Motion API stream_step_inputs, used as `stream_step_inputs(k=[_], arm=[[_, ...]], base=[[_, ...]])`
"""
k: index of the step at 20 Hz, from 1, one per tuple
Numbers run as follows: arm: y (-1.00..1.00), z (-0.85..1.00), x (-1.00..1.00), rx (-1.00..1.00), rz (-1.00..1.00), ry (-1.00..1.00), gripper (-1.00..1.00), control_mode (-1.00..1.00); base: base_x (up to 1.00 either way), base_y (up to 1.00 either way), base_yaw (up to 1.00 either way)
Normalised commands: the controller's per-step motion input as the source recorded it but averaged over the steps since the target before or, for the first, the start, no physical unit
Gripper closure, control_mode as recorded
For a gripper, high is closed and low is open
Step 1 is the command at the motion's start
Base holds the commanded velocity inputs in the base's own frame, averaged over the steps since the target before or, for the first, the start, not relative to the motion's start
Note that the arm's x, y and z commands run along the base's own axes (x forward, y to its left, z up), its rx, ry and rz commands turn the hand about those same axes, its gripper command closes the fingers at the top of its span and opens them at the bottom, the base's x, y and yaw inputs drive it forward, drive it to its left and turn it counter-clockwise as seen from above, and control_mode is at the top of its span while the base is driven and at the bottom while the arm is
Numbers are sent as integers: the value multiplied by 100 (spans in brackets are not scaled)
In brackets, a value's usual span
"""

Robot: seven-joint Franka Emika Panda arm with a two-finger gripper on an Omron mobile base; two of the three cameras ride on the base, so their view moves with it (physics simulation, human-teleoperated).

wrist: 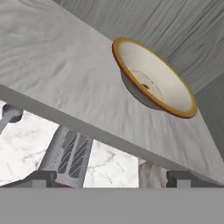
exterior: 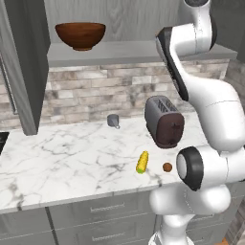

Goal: Pick both bowls and place them on the counter. Then place the cookie dough ball in one bowl and place the corn in the other bowl.

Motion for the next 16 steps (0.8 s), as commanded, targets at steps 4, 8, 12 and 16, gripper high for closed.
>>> stream_step_inputs(k=[4, 8, 12, 16], arm=[[-19, 0, 72, -1, 2, 4, -100, -100], [-15, -2, 68, -4, 3, 7, -100, -100], [-15, -9, 60, -4, 5, 7, -100, -100], [-17, -5, 53, -2, 6, 6, -100, -100]], base=[[0, 0, 0], [0, 0, 0], [0, 0, 0], [0, 0, 0]])
